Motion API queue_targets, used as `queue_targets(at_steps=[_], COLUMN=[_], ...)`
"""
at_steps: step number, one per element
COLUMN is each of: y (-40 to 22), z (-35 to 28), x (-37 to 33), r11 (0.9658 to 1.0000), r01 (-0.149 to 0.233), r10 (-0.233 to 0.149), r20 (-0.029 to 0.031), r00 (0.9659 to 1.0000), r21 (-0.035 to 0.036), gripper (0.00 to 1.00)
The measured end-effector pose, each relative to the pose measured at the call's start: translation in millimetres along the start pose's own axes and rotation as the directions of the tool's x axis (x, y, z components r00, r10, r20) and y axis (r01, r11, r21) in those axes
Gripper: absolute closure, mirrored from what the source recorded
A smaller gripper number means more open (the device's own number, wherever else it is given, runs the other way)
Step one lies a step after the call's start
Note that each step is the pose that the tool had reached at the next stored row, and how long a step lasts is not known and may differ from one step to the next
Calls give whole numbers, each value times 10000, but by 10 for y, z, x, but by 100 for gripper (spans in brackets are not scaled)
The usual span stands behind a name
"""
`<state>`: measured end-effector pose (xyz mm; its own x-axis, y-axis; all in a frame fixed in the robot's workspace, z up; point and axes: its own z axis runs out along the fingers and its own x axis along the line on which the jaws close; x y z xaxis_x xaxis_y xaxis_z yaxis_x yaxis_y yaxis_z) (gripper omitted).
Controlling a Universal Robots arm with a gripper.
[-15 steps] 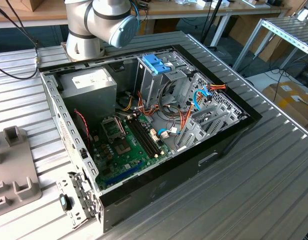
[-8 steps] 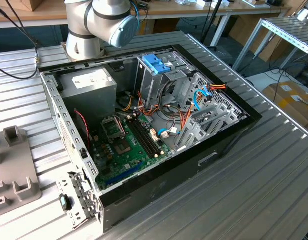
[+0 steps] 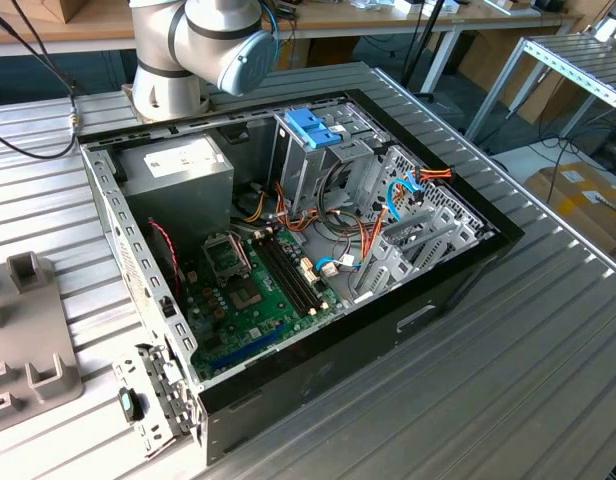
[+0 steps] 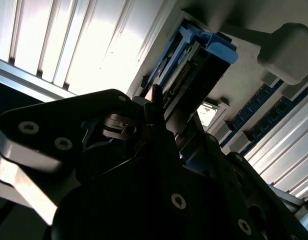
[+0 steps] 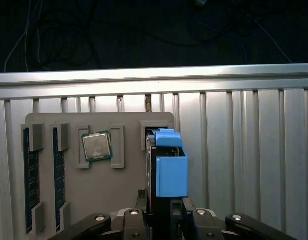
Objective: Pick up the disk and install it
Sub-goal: 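Pick up the disk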
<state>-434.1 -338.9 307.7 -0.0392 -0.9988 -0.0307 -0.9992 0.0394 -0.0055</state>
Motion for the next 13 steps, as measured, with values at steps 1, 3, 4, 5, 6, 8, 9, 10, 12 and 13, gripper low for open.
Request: queue_targets(at_steps=[1, 3, 4, 5, 6, 8, 9, 10, 12, 13], y=[0, 0, 0, 0, 0, 0, 0, 0, 0, 0], z=[0, -1, -1, -1, -1, -4, -15, -21, -22, -25], x=[1, 0, 0, 0, 0, 0, -1, -1, -1, -1], r11=[10000, 9999, 9999, 9999, 9999, 9999, 9999, 9999, 9999, 9999], r01=[91, 112, 113, 113, 114, 114, 114, 114, 114, 114], r10=[-91, -112, -113, -113, -114, -114, -114, -114, -114, -114], r20=[-18, -21, -21, -21, -21, -20, -21, -19, -19, -20], r00=[10000, 9999, 9999, 9999, 9999, 9999, 9999, 9999, 9999, 9999], r21=[-1, -4, -4, -4, -4, -4, -5, -1, 0, -4], gripper=[65, 65, 65, 65, 65, 65, 65, 65, 65, 65])
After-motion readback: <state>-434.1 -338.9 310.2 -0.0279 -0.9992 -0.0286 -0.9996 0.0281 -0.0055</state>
